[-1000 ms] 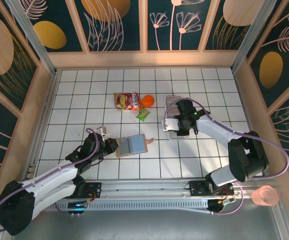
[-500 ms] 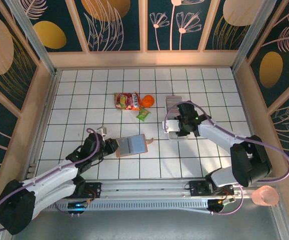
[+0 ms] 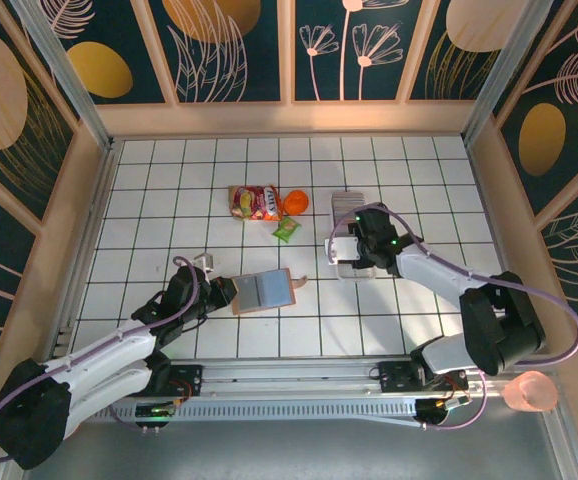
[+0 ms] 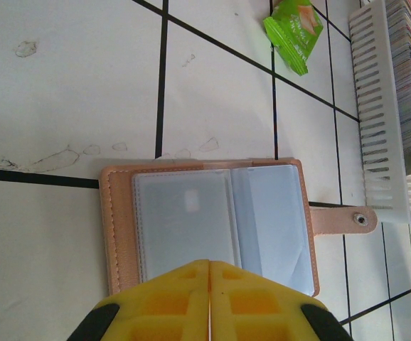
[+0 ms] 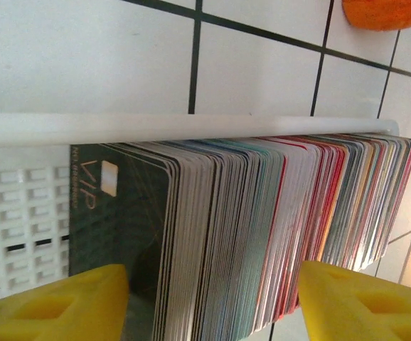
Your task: Put the credit cards into the card holder
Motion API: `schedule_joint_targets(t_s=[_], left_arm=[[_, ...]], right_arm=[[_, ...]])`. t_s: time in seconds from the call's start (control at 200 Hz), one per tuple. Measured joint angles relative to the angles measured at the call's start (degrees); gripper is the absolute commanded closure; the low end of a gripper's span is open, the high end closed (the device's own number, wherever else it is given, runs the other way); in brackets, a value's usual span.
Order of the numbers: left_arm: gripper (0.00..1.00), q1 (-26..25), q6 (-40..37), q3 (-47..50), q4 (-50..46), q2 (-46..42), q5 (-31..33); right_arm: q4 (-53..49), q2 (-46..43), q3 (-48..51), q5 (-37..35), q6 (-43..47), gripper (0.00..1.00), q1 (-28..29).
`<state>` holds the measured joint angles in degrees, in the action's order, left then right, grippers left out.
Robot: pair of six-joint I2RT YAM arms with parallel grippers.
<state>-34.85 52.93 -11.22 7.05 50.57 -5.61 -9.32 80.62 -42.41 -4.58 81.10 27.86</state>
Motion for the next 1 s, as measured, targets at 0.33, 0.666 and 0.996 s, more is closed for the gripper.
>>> schedule_joint_targets(t_s=[0.33,0.666,0.996], left_arm=[[0.93,0.00,-0.02,0.85,0.00,-0.24,0.02],[0.93,0.00,-0.02,0.90,0.00,-0.59,0.04],[0.94,0.00,0.00,1.16,0.00,-0.59,0.04]], right_arm=[[0.28,2.58,-0.02,-0.59,0.07,0.16,0.39],[0.76,4.72,-0.52,-1.88,0.00,0.26,1.18],[-1.55,4.44,-2.23,-2.10,0.15,0.49,1.51]])
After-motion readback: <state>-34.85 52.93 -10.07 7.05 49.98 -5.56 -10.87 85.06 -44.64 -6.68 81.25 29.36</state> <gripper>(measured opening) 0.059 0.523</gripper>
